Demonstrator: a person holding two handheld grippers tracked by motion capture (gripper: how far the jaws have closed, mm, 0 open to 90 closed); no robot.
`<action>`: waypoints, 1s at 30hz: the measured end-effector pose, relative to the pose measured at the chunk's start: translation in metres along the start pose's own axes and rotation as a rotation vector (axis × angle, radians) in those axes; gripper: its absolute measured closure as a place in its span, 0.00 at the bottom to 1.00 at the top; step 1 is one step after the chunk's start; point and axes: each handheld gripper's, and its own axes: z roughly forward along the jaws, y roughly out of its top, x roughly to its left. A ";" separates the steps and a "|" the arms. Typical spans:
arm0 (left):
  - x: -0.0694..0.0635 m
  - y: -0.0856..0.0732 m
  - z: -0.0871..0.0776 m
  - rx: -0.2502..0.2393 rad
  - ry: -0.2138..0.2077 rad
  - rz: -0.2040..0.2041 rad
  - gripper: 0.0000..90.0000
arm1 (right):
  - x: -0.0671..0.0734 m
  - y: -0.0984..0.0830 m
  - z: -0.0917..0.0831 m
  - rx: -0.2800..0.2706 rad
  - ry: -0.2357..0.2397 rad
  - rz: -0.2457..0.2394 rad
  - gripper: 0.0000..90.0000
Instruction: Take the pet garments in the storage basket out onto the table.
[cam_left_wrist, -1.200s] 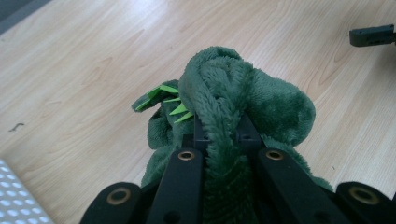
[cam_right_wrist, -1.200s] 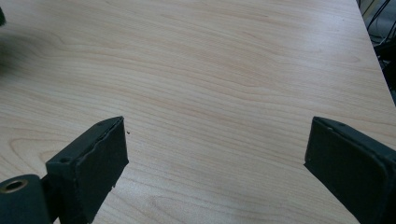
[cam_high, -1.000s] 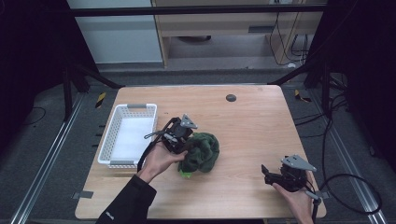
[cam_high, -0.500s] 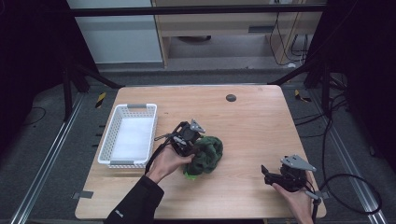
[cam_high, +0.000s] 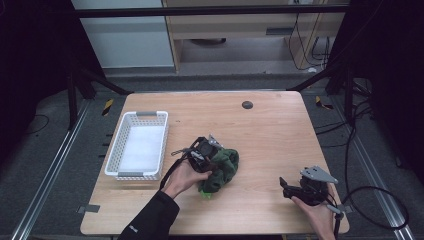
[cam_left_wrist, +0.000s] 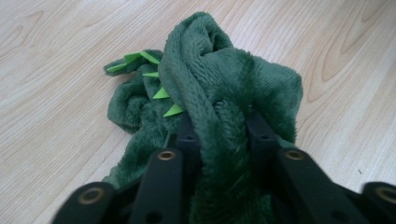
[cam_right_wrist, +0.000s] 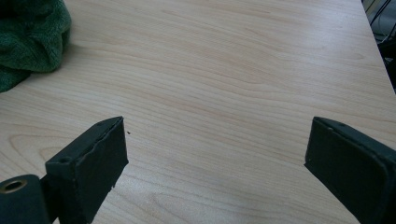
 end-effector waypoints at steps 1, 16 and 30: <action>0.000 0.000 0.000 0.000 0.004 -0.001 0.76 | 0.000 0.000 0.000 0.001 0.000 0.000 0.06; 0.001 -0.013 -0.007 -0.050 0.051 0.003 0.34 | -0.001 0.000 0.000 0.001 -0.002 -0.001 0.06; 0.006 -0.044 -0.046 -0.186 0.039 -0.047 0.29 | -0.001 -0.001 0.001 0.005 -0.001 0.009 0.05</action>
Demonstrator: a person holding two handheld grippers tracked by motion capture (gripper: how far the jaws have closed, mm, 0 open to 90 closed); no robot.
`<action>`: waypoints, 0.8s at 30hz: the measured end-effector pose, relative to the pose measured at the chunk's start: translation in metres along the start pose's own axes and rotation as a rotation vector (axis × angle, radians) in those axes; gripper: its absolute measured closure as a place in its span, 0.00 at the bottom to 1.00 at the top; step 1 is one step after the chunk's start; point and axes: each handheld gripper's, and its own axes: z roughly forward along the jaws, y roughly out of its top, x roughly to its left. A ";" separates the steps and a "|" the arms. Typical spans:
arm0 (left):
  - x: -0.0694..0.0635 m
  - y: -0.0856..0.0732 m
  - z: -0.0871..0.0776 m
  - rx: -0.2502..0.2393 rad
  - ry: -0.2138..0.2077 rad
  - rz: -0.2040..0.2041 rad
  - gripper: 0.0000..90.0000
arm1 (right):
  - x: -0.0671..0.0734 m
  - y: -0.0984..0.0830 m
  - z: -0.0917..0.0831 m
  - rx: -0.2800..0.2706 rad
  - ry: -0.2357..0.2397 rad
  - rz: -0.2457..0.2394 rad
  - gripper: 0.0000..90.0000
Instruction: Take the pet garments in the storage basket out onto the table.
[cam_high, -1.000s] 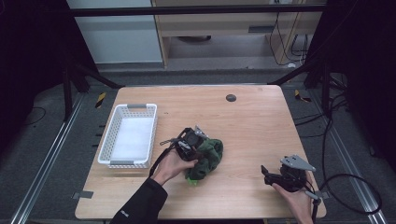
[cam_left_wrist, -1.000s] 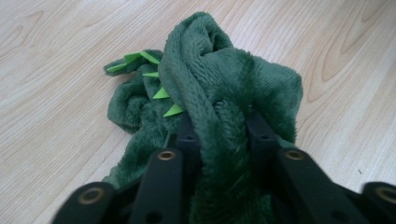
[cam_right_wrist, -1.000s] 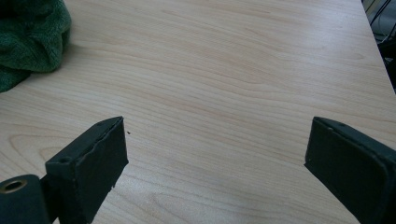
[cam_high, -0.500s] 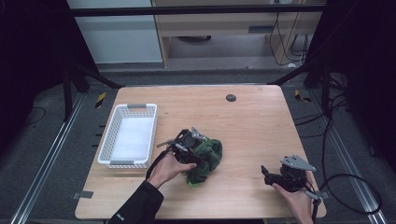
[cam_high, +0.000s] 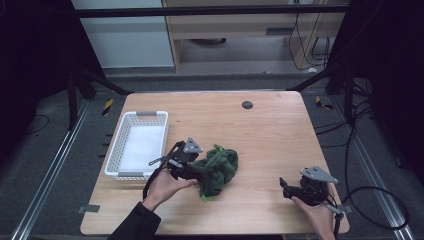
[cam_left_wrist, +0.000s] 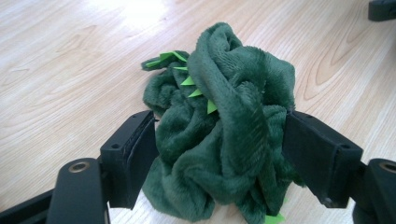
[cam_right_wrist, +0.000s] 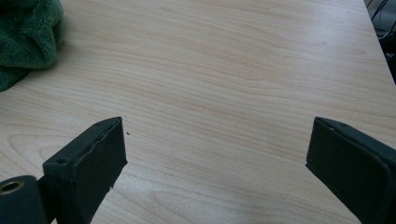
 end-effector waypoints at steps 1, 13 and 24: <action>0.001 -0.002 -0.003 -0.009 -0.001 -0.007 0.29 | 0.000 0.000 0.000 0.000 0.000 0.001 0.05; 0.014 -0.031 -0.035 -0.158 0.050 -0.096 0.29 | 0.000 0.000 0.000 0.005 0.001 0.010 0.05; 0.021 -0.062 -0.058 -0.248 0.115 -0.139 0.31 | 0.000 -0.001 0.000 0.012 0.004 0.019 0.05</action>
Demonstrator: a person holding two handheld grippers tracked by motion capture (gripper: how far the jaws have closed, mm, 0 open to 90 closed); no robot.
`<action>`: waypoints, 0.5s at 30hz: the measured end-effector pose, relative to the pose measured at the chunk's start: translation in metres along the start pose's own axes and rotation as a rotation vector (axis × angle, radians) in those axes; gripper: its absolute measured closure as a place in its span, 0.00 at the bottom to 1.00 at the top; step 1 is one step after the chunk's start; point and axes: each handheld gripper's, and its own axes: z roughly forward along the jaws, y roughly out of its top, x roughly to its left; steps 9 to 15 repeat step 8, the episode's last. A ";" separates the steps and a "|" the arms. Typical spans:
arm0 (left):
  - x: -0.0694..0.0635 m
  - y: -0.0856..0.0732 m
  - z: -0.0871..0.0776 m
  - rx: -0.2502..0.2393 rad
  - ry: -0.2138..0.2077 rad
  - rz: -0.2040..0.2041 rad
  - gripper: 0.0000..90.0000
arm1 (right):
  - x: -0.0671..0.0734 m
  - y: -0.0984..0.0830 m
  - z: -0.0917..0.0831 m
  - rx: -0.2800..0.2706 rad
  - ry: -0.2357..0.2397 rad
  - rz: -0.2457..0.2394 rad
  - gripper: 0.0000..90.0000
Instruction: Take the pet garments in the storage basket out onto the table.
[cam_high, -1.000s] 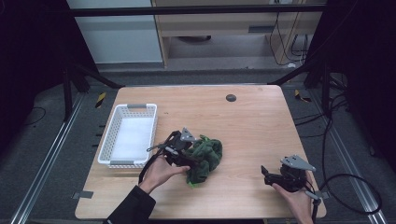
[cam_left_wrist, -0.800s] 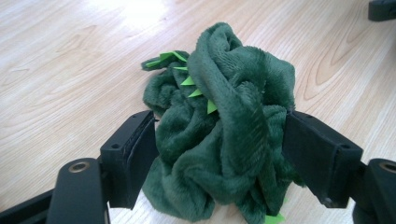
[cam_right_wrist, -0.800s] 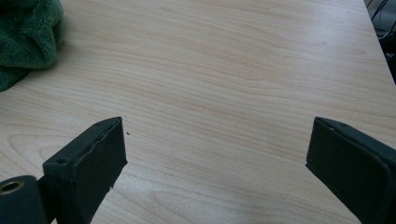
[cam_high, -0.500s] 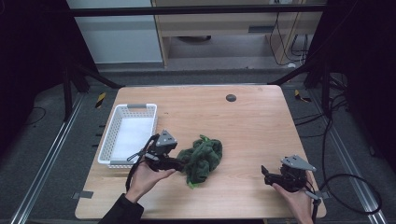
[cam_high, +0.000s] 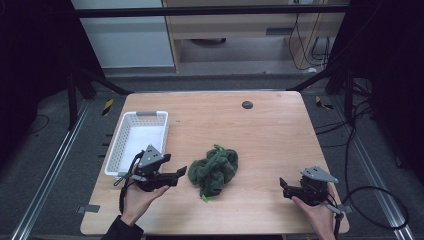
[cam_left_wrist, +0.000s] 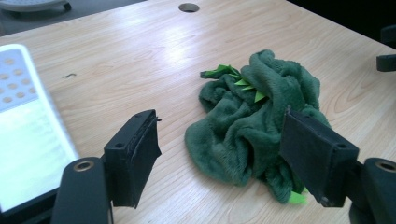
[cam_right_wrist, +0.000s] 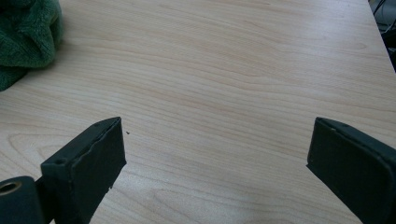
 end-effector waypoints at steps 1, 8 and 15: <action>0.001 -0.002 -0.002 -0.008 0.007 -0.006 0.31 | 0.000 0.000 0.000 -0.001 0.001 0.001 0.05; 0.010 -0.014 -0.016 -0.037 0.031 -0.055 0.32 | 0.000 -0.001 0.000 0.000 0.002 -0.002 0.05; 0.010 -0.014 -0.016 -0.037 0.031 -0.055 0.32 | 0.000 -0.001 0.000 0.000 0.002 -0.002 0.05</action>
